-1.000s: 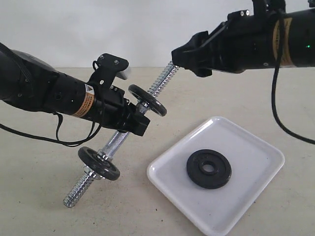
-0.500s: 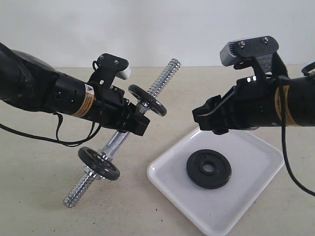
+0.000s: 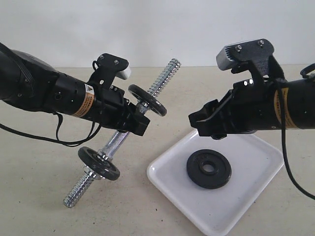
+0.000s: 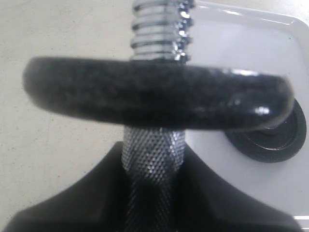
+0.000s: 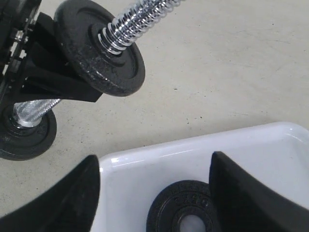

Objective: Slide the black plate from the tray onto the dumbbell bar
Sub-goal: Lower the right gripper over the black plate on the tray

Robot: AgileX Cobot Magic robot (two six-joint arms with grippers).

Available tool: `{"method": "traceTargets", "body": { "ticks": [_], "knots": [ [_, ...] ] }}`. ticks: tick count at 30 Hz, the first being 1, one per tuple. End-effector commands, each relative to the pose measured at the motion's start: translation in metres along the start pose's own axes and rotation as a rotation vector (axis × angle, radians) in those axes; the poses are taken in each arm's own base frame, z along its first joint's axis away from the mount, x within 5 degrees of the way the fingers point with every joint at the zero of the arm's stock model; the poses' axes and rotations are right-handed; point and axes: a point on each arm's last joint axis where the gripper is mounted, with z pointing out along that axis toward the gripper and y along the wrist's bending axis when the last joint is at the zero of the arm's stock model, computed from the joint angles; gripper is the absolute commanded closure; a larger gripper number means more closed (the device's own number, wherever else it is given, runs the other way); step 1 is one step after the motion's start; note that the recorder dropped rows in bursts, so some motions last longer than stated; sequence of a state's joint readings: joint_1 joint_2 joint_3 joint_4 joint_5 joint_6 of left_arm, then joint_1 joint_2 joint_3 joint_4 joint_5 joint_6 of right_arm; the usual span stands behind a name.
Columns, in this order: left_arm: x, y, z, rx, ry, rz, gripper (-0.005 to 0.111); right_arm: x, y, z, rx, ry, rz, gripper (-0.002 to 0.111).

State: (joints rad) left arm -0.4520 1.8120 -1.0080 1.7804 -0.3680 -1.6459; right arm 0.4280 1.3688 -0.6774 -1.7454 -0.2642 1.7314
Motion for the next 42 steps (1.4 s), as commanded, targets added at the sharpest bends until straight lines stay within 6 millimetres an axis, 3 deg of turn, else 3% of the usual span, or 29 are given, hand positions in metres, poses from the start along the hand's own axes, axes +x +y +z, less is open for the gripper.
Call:
{"method": "traceTargets", "body": {
  "ticks": [1, 27, 29, 34, 42],
  "knots": [
    [-0.025, -0.006, -0.02, 0.021, -0.095, -0.015, 0.102, 0.0, 0.0, 0.0, 0.004, -0.002, -0.007, 0.05],
    [-0.025, -0.006, -0.02, 0.022, -0.095, -0.021, 0.102, 0.002, 0.01, -0.001, -0.105, 0.021, 0.088, 0.05],
    [-0.025, -0.006, -0.02, 0.022, -0.095, -0.021, 0.102, 0.002, 0.011, -0.001, -0.112, 0.023, 0.093, 0.047],
    [-0.025, -0.006, -0.02, 0.022, -0.095, -0.021, 0.102, 0.001, 0.008, 0.0, -0.084, 0.019, 0.14, 0.02],
    [-0.025, -0.005, -0.02, 0.014, -0.096, -0.021, 0.102, 0.001, 0.004, 0.0, -0.046, 0.014, 0.208, 0.016]
  ]
}}
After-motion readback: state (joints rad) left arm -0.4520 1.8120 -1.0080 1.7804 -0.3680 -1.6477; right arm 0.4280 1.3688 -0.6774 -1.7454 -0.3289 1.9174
